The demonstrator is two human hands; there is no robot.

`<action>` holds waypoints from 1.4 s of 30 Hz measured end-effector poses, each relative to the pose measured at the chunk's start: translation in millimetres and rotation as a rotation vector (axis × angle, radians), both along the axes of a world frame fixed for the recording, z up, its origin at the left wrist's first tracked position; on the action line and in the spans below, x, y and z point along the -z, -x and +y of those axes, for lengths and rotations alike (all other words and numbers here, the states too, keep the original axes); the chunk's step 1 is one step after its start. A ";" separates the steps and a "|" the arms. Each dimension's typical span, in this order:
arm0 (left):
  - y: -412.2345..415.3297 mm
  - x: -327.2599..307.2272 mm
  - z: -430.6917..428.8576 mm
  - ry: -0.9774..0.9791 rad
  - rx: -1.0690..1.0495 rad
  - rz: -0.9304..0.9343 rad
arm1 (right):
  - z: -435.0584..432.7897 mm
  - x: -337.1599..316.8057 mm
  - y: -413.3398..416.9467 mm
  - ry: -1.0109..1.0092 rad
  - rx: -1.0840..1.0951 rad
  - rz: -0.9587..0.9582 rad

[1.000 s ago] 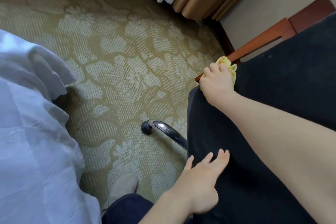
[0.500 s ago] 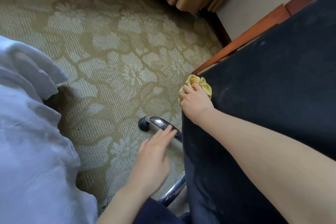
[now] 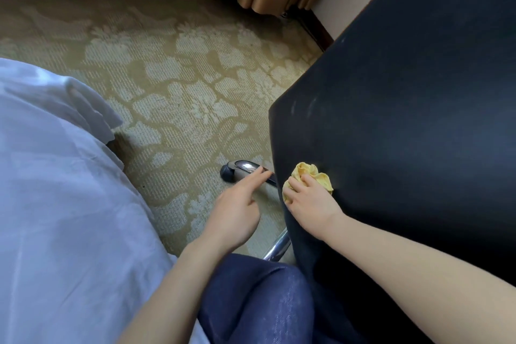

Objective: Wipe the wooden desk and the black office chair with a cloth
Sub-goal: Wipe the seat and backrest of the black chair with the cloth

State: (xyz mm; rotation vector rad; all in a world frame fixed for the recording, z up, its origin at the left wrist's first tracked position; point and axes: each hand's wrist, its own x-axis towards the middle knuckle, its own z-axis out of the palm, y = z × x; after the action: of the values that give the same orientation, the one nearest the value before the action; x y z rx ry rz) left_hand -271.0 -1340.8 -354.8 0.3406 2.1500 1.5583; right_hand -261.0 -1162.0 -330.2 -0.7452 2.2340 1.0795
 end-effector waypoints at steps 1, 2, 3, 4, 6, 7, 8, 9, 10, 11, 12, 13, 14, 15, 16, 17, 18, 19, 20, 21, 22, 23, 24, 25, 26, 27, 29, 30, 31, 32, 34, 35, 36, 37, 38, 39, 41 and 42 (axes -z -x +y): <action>-5.8 -2.7 -1.5 0.008 0.020 0.003 | 1.1 -2.5 -11.6 -0.015 -0.005 -0.008; -9.9 -6.0 -2.3 0.012 0.034 0.005 | 1.2 -7.2 -20.5 -0.023 -0.004 -0.019; -14.0 -11.1 -3.3 0.012 0.044 0.012 | 0.7 -12.5 -32.4 -0.035 0.016 -0.025; -17.0 -15.3 -3.6 0.004 0.051 0.014 | -0.7 -17.2 -44.1 -0.043 0.052 -0.014; -20.3 -21.3 -3.1 -0.031 0.059 -0.012 | -4.9 -27.3 -64.7 -0.004 0.134 0.080; -21.1 -23.8 -3.3 -0.054 0.058 -0.031 | -6.5 -37.2 -72.9 0.053 0.217 0.159; -21.3 -26.0 -3.7 -0.074 0.052 -0.046 | -8.4 -47.3 -81.2 0.081 0.295 0.220; -21.9 -28.1 -3.5 -0.089 0.048 -0.055 | -5.9 -54.2 -90.5 0.072 0.340 0.260; -22.2 -30.3 -1.1 -0.100 0.047 -0.059 | 0.4 -62.7 -98.7 0.036 0.303 0.311; -21.2 -29.3 -1.4 -0.100 0.033 -0.063 | 5.0 -70.8 -99.5 0.004 0.232 0.355; -20.6 -29.7 -0.7 -0.098 0.021 -0.062 | 8.0 -83.3 -97.9 -0.001 0.181 0.452; -21.1 -31.0 1.1 -0.102 0.017 -0.057 | 10.0 -96.6 -95.5 0.059 0.161 0.531; -22.1 -33.5 4.2 -0.108 0.023 -0.049 | 11.1 -109.4 -90.8 0.120 0.144 0.592; -23.0 -34.9 6.1 -0.115 0.027 -0.042 | 9.0 -119.2 -83.8 0.163 0.142 0.643; -23.8 -36.1 8.0 -0.120 0.027 -0.035 | 3.3 -129.7 -74.1 0.167 0.162 0.688; -24.3 -37.1 9.8 -0.125 0.027 -0.031 | -1.6 -141.2 -62.8 0.134 0.158 0.716; -24.4 -37.6 10.8 -0.126 0.029 -0.029 | -5.0 -150.6 -49.3 0.086 0.145 0.744; -24.9 -37.2 11.3 -0.124 0.036 -0.027 | -5.6 -159.5 -32.1 0.050 0.166 0.779; -24.8 -36.1 11.3 -0.119 0.045 -0.024 | -4.5 -168.1 -12.0 0.046 0.186 0.808; -24.8 -34.9 10.7 -0.115 0.051 -0.023 | -3.9 -177.1 9.1 0.042 0.203 0.826; -24.3 -34.0 10.0 -0.117 0.049 -0.028 | -4.5 -184.3 29.7 0.029 0.214 0.859; -22.0 -32.1 9.3 -0.123 0.038 -0.039 | -6.1 -187.5 50.0 0.006 0.214 0.894; -20.8 -31.7 8.6 -0.126 0.023 -0.047 | -7.8 -188.9 65.8 -0.018 0.217 0.911; -16.3 -29.2 7.7 -0.120 0.002 -0.053 | -10.5 -184.6 82.7 -0.043 0.216 0.904; -13.1 -28.1 6.7 -0.109 -0.011 -0.054 | -13.7 -178.7 95.0 -0.076 0.217 0.879; -10.5 -28.5 5.3 -0.102 -0.019 -0.050 | -16.6 -171.6 102.9 -0.097 0.217 0.847; -3.5 -24.1 4.1 -0.084 -0.024 -0.053 | -20.1 -145.3 118.0 -0.093 0.218 0.755; -0.5 -21.1 3.7 -0.077 -0.027 -0.063 | -20.9 -127.0 122.2 -0.077 0.217 0.694; 2.2 -19.8 3.3 -0.072 -0.030 -0.072 | -20.8 -108.3 122.1 -0.068 0.213 0.625; 4.5 -17.9 3.1 -0.071 -0.032 -0.081 | -20.1 -88.5 118.6 -0.064 0.200 0.545; 8.0 -13.8 5.0 -0.061 -0.029 -0.090 | -16.4 -50.3 103.5 -0.050 0.159 0.381; 9.3 -11.2 6.1 -0.049 -0.025 -0.092 | -14.1 -31.6 92.4 -0.036 0.143 0.309; 10.5 -9.6 7.7 -0.040 -0.019 -0.090 | -11.5 -15.7 80.1 -0.025 0.132 0.250; 11.1 -8.4 9.0 -0.034 -0.009 -0.090 | -9.2 -2.1 67.3 -0.015 0.119 0.199; 10.8 -7.7 10.8 -0.023 0.005 -0.090 | -7.3 9.5 53.9 -0.007 0.104 0.153; 10.4 -8.1 12.5 -0.014 0.020 -0.086 | -5.3 18.1 40.7 -0.003 0.087 0.116; 10.2 -11.3 15.5 -0.012 0.050 -0.067 | -0.9 30.0 16.2 -0.003 0.056 0.061; 8.8 -13.9 17.5 -0.013 0.068 -0.046 | 1.4 34.1 2.9 -0.011 0.038 0.036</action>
State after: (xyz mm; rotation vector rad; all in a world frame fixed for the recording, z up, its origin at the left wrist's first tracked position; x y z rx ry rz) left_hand -279.8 -1323.3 -340.8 0.3750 2.0723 1.5283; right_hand -264.0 -1160.6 -364.2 -0.6815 2.2614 1.0945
